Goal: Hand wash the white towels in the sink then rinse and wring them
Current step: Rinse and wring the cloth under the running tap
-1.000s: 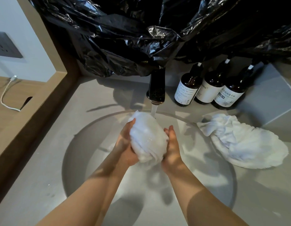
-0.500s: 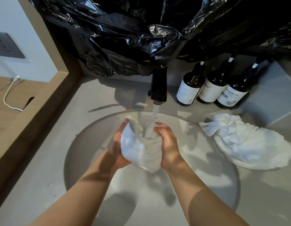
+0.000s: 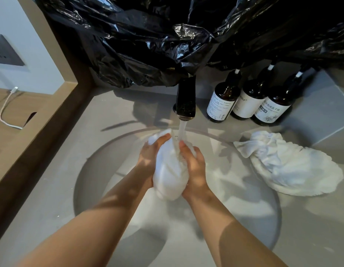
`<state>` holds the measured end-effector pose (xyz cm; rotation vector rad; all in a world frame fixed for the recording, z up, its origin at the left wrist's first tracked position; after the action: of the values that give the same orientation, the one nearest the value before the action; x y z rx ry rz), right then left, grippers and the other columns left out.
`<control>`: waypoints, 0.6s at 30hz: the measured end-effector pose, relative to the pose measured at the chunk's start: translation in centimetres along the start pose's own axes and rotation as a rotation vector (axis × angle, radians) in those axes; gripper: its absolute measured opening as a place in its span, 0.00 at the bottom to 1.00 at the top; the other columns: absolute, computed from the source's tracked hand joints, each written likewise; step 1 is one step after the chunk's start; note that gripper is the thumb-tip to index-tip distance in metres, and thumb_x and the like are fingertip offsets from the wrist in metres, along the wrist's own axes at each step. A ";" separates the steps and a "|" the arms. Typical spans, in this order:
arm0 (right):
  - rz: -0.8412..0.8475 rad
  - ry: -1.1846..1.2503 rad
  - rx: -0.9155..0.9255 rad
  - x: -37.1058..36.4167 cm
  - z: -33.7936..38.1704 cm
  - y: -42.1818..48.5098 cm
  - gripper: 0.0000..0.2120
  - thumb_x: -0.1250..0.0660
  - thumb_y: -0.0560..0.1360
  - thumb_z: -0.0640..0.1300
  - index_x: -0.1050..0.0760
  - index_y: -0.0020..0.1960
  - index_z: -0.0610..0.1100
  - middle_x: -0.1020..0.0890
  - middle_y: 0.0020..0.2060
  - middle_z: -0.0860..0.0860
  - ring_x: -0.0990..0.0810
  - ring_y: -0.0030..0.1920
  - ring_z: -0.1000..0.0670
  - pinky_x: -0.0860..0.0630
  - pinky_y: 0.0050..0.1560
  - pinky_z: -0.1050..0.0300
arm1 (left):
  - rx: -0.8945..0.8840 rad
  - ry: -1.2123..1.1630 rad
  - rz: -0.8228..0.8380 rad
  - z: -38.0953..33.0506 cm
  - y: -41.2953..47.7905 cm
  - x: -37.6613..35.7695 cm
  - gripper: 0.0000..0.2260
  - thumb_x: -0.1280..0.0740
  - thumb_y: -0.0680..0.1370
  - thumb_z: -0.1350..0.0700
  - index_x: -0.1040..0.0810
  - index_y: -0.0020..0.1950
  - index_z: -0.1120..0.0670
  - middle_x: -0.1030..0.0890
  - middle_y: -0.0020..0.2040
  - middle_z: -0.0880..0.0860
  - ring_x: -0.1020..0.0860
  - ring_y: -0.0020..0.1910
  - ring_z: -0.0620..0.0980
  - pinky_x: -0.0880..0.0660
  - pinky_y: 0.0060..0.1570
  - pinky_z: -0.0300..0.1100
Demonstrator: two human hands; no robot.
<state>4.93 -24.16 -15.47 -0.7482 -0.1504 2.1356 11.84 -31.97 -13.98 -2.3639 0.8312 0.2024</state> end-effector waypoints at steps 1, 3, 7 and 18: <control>-0.040 0.015 -0.005 0.2 0.1 0.2 0.19 0.28 0.69 0.49 0.25 0.50 0.34 0.22 0.43 0.39 0.22 0.44 0.42 0.25 0.48 0.50 | -0.026 0.007 -0.026 -0.2 0.2 0.1 0.14 0.34 0.77 0.50 0.28 0.59 0.56 0.23 0.45 0.52 0.23 0.40 0.49 0.26 0.38 0.41; -0.079 0.034 -0.043 0.3 0.0 0.7 0.17 0.31 0.73 0.46 0.24 0.50 0.31 0.23 0.45 0.36 0.22 0.45 0.40 0.26 0.50 0.48 | -0.029 -0.002 -0.084 -0.3 -0.4 0.0 0.08 0.37 0.79 0.51 0.24 0.51 0.55 0.22 0.42 0.54 0.23 0.39 0.52 0.26 0.40 0.42; -0.118 -0.001 -0.261 1.0 -1.0 1.1 0.17 0.38 0.78 0.51 0.23 0.49 0.36 0.20 0.44 0.38 0.21 0.44 0.42 0.26 0.49 0.52 | -0.064 0.089 -0.160 0.1 -0.7 0.9 0.06 0.32 0.74 0.51 0.21 0.40 0.53 0.18 0.36 0.52 0.20 0.38 0.56 0.24 0.41 0.44; 0.088 -1.612 -0.086 5.6 -0.5 1.9 0.13 0.46 0.80 0.51 0.27 0.56 0.47 0.22 0.49 0.46 0.26 0.56 0.41 0.29 0.58 0.53 | -0.220 0.561 -0.326 -1.6 -1.2 9.2 0.31 0.32 0.58 0.33 0.21 0.52 0.53 0.17 0.49 0.55 0.20 0.48 0.53 0.24 0.55 0.49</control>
<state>1.36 -21.19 -19.10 1.0891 -1.0254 2.2853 19.78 -36.97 -15.16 -2.7679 0.6716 -0.5535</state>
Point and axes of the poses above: each hand's wrist, its own y-axis towards the middle knuckle, its own x-axis out of the back of the hand, z = x × y, the point moved 8 cm from there along y, towards the middle knuckle
